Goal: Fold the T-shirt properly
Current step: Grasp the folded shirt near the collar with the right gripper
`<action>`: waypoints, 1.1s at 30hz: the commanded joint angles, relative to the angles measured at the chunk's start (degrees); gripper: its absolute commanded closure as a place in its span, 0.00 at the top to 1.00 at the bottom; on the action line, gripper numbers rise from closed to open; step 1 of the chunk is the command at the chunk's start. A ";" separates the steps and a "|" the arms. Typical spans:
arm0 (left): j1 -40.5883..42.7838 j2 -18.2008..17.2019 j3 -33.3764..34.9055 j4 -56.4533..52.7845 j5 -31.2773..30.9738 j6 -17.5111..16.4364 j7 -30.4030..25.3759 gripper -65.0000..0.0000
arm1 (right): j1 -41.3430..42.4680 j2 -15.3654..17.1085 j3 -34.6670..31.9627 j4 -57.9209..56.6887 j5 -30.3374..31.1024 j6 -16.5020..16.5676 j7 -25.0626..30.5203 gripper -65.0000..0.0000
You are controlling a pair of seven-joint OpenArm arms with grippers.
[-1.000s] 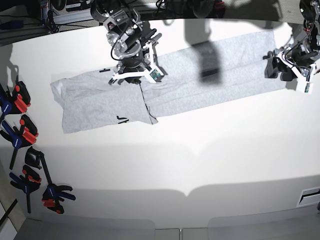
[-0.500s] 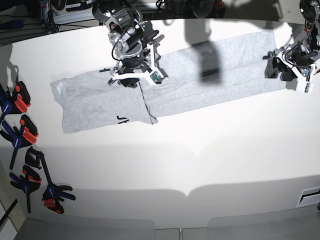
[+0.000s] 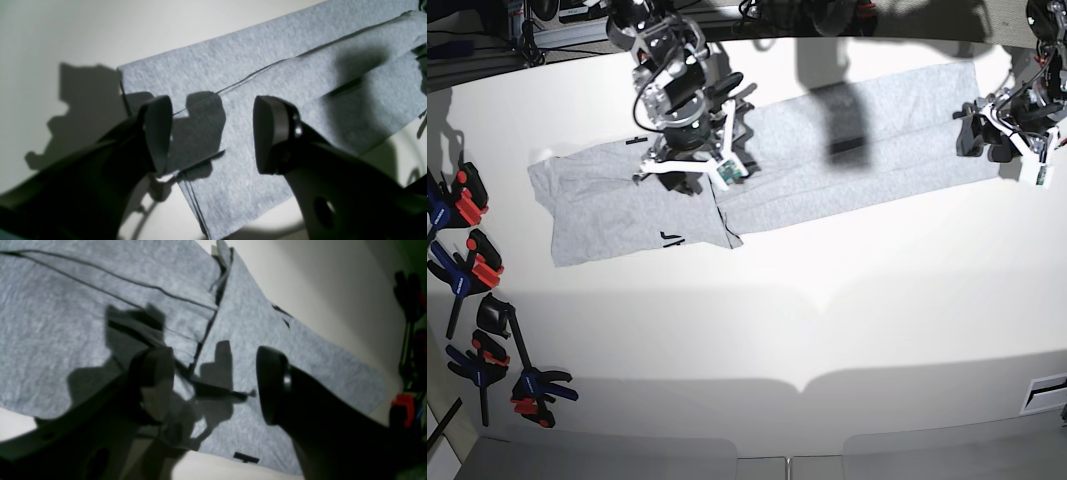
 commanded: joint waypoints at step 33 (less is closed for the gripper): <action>-0.31 -0.96 -0.59 0.87 -0.70 -0.35 -1.38 0.55 | 5.25 -0.09 8.46 -8.35 9.16 7.76 0.72 0.20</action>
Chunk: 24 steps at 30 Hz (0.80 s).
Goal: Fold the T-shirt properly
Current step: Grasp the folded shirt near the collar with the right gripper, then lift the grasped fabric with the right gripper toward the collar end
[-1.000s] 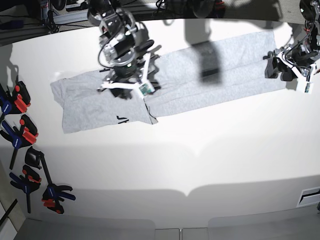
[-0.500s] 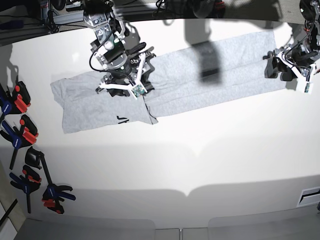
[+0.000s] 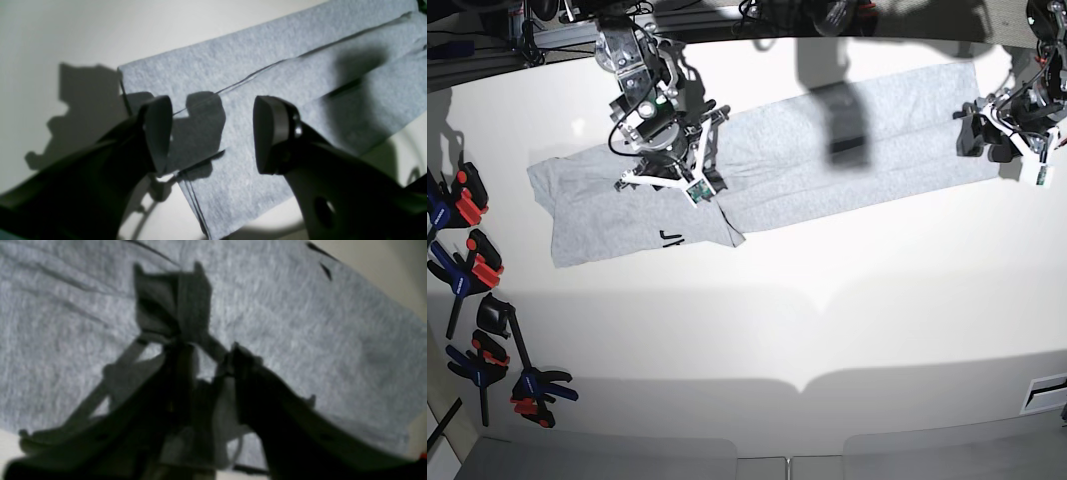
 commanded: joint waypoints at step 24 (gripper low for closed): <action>-0.48 -1.01 -0.59 0.90 -0.20 -0.33 -2.01 0.55 | -16.28 5.40 0.28 22.71 -12.87 -2.99 -4.17 0.00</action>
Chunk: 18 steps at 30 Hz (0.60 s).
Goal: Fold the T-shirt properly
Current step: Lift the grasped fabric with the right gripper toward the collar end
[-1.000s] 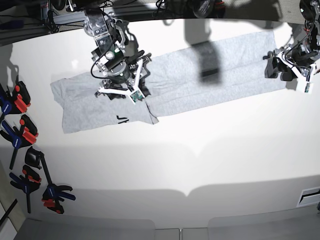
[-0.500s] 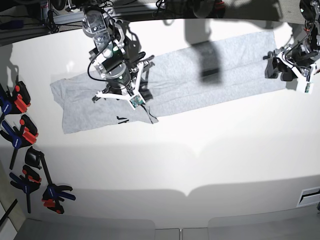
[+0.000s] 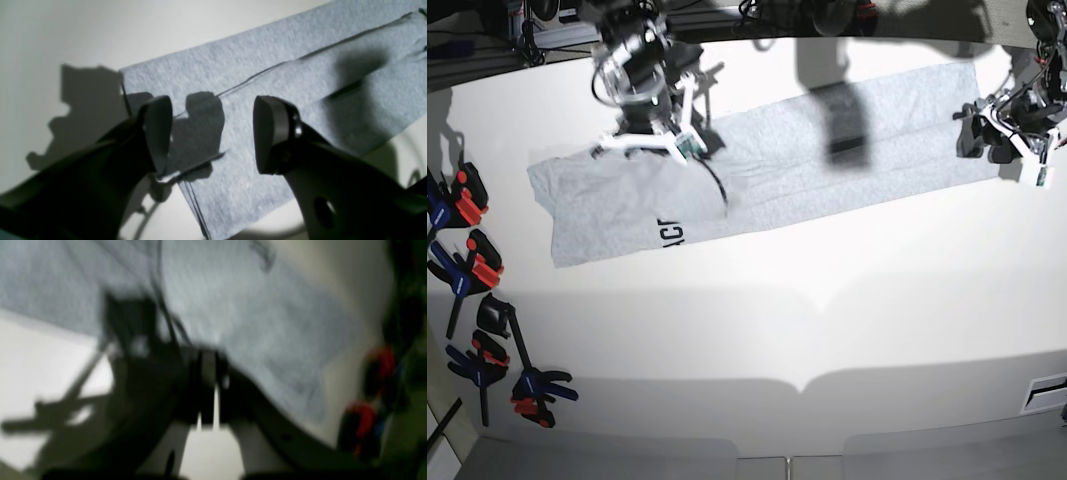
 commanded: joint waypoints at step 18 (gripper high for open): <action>-0.17 -1.16 -0.59 0.90 -0.48 -0.28 -1.40 0.55 | -17.18 10.27 10.84 3.39 -8.61 -11.61 -3.52 0.00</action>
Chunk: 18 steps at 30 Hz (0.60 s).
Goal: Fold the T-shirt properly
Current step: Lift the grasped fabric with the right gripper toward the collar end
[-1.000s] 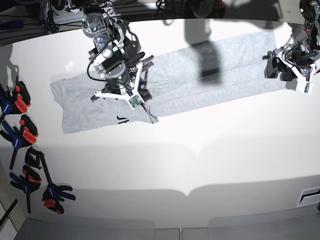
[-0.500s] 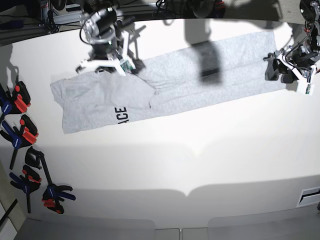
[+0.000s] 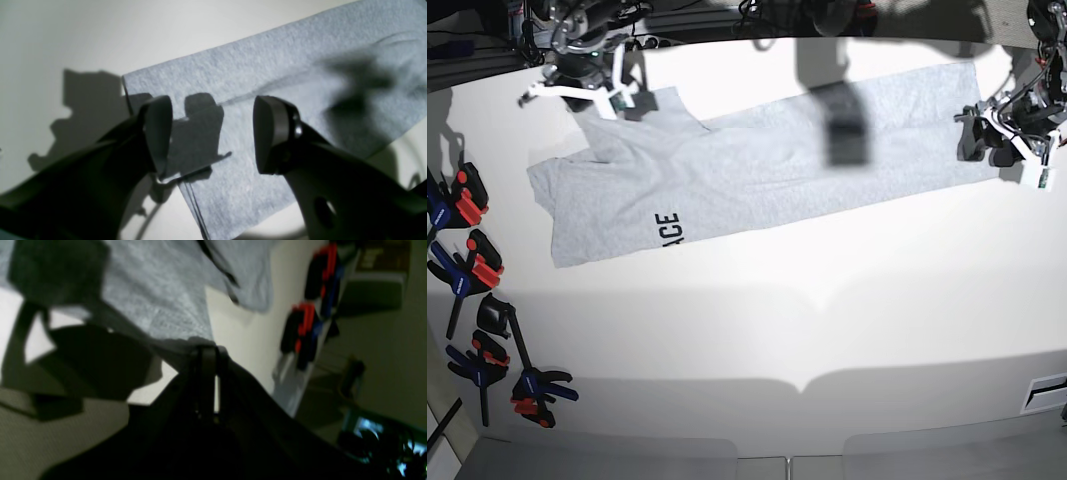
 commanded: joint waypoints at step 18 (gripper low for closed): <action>-0.15 -0.98 -0.59 0.87 -0.52 -0.31 -1.38 0.55 | 1.22 0.50 8.37 1.25 6.86 0.61 7.15 0.00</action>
